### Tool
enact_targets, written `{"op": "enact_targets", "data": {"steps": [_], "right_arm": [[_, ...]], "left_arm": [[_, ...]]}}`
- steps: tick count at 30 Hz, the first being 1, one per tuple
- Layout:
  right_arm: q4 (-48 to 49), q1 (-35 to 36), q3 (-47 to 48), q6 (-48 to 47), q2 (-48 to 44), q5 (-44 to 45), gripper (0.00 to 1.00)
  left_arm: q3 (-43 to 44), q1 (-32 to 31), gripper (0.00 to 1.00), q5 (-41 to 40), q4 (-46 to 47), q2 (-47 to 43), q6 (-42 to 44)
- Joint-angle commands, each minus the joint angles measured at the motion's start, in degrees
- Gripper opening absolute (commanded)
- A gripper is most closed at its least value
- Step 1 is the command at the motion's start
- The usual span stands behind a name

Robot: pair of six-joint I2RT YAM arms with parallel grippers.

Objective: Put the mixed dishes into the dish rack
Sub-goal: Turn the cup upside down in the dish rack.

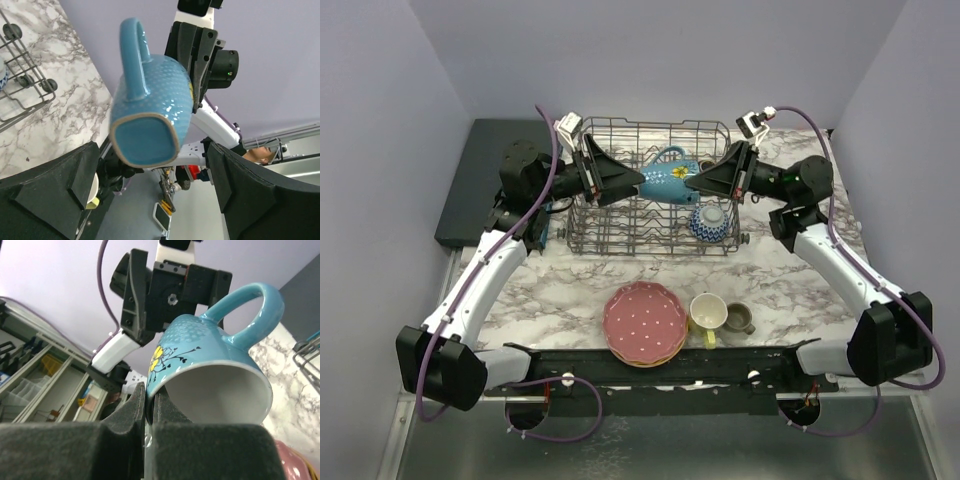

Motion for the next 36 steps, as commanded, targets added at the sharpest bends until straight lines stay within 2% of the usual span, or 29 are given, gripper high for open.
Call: {"op": "enact_targets", "data": {"steps": [1, 5, 16, 24, 36], "right_arm": [[-10.4, 3.4, 5.2, -15.1, -3.5, 11.2, 0.0], [-6.6, 5.8, 5.0, -16.3, -2.9, 17.3, 0.0], [2.4, 10.5, 7.0, -17.1, 2.0, 22.8, 0.0], [3.5, 14.6, 8.3, -20.6, 3.9, 27.9, 0.01], [2.9, 17.0, 7.6, -22.1, 4.2, 34.4, 0.01]], "left_arm": [[1.3, 0.3, 0.99, -3.2, 4.7, -1.3, -3.3], [1.0, 0.3, 0.99, -5.2, 4.6, -3.0, -3.7], [3.3, 0.4, 0.99, -13.6, 4.0, -3.8, -4.4], [5.1, 0.4, 0.99, -16.8, 5.7, -1.0, -4.3], [5.3, 0.4, 0.99, -20.8, 10.0, 0.3, -3.9]]}}
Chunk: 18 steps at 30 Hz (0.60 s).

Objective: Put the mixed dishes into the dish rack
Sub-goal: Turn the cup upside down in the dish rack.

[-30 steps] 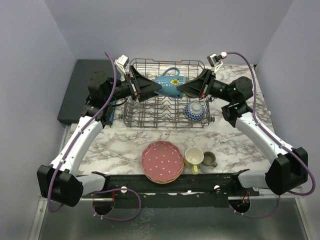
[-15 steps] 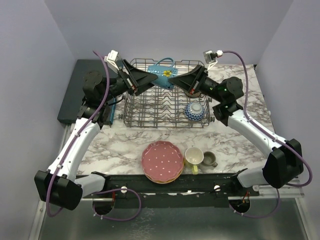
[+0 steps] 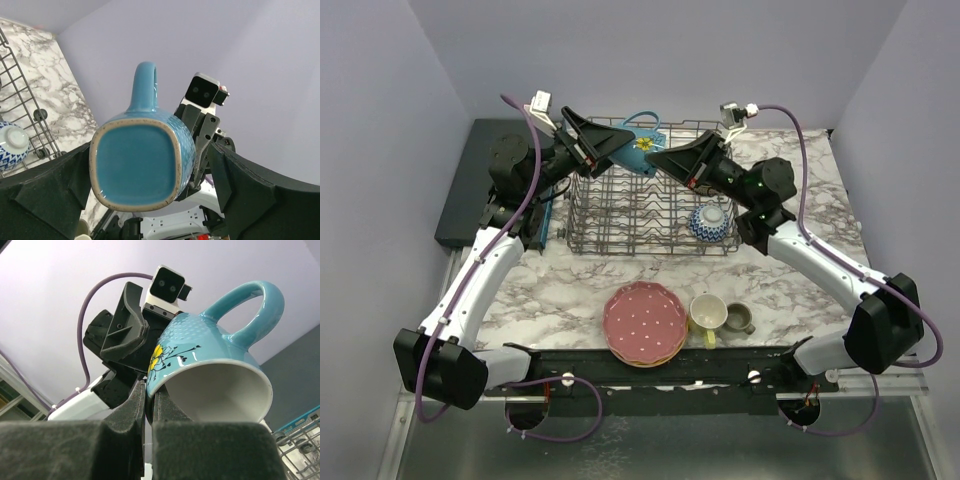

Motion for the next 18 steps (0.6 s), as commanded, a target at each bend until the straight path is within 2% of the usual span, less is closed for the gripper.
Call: {"op": "enact_targets", "data": {"steps": [1, 8, 13, 18], "right_arm": [[4.0, 1.4, 1.7, -2.0, -0.2, 6.6, 0.01], [3.8, 3.1, 1.5, -2.1, 0.7, 10.4, 0.0], [1.5, 3.6, 2.9, -2.4, 1.4, 9.3, 0.01], [0.0, 4.2, 3.0, -3.6, 1.1, 9.2, 0.0]], "left_arm": [[1.3, 0.0, 0.99, -2.4, 4.7, 0.1, 0.2], [0.3, 0.0, 0.98, -2.2, 5.9, -0.6, 0.5], [0.2, 0.0, 0.97, -1.5, 5.8, -0.8, 1.8], [0.1, 0.0, 0.88, 1.1, 5.8, 0.1, 2.0]]}}
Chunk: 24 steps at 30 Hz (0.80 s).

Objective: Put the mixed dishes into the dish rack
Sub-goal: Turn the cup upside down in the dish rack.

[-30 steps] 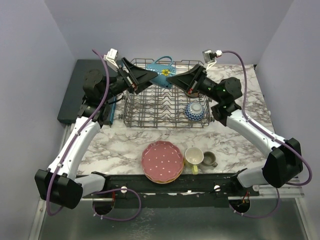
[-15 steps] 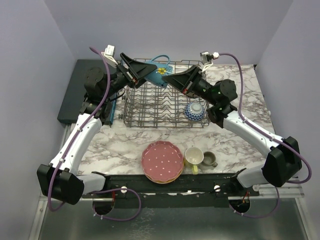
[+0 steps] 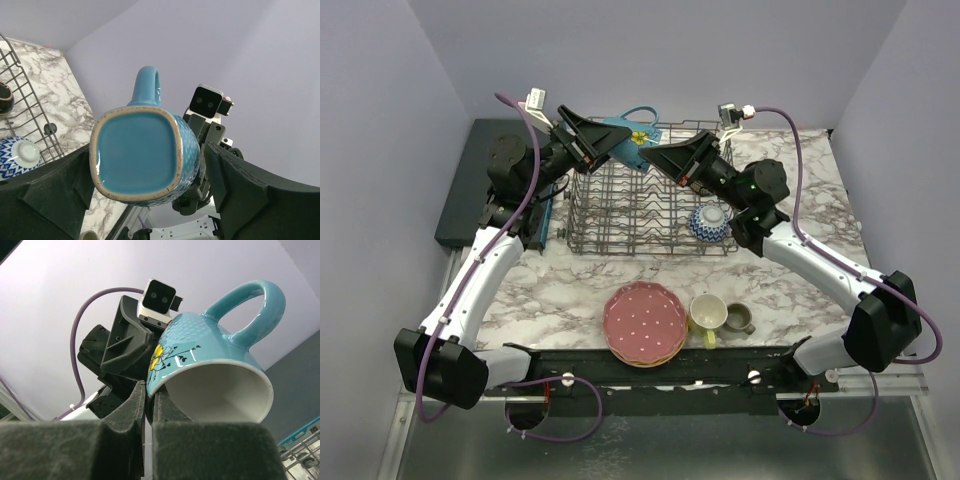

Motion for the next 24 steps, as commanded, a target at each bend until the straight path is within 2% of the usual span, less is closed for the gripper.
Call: {"op": "enact_targets", "data": {"steps": [1, 7, 13, 16, 17, 19, 24], "right_arm": [[0.3, 1.1, 2.0, -1.8, 0.2, 1.5, 0.01], [-0.5, 1.4, 1.1, -1.7, -0.2, 0.8, 0.01], [-3.0, 1.4, -0.2, -2.1, -1.9, -0.2, 0.01], [-5.5, 1.4, -0.7, -3.2, -3.5, 0.4, 0.11], [-6.6, 1.4, -0.7, -3.6, -4.0, 0.6, 0.18], [-8.4, 1.4, -1.2, -4.7, -5.1, 1.4, 0.32], [-11.9, 1.4, -2.5, -7.7, -8.4, 4.0, 0.42]], "left_arm": [[0.0, -0.2, 0.85, 3.0, 3.7, -0.2, 0.6], [-0.7, -0.2, 0.64, 2.9, 3.3, -1.1, 1.8], [-0.7, -0.2, 0.28, 3.2, 3.3, -1.3, 1.9], [-1.1, -0.2, 0.08, 2.7, 3.2, -1.6, 2.0], [-1.2, -0.2, 0.0, 2.4, 3.0, -1.5, 2.2], [-1.3, -0.2, 0.0, 1.8, 2.3, -1.6, 2.7], [-0.8, -0.2, 0.0, 0.8, 1.1, -1.8, 4.6]]}}
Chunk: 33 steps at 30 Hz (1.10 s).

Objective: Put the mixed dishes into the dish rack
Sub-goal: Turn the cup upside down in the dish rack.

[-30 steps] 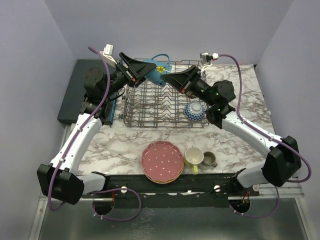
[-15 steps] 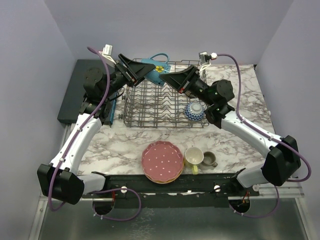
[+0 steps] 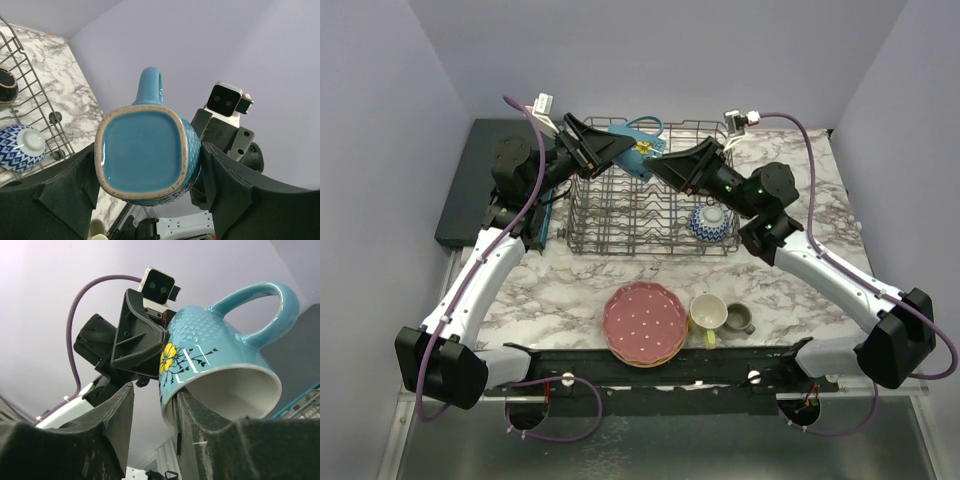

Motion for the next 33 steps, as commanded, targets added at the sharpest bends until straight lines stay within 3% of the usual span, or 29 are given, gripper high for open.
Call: {"op": "enact_targets", "data": {"steps": [1, 6, 23, 33], "right_arm": [[-4.0, 0.5, -1.2, -4.4, -4.1, 3.6, 0.45], [-9.2, 0.5, -2.4, -8.7, -8.3, 8.0, 0.57], [-32.4, 0.4, -5.5, -27.0, -24.3, 26.6, 0.62], [-42.4, 0.4, -10.1, -28.7, -32.0, 30.4, 0.65]], "left_arm": [[0.6, -0.1, 0.0, -0.4, 1.5, -1.8, 2.7], [2.1, -0.1, 0.0, -1.7, -1.4, -1.6, 5.5], [9.2, -0.1, 0.0, -11.1, -15.8, 4.6, 26.6], [14.3, -0.1, 0.0, -20.6, -20.8, 14.7, 39.7]]}}
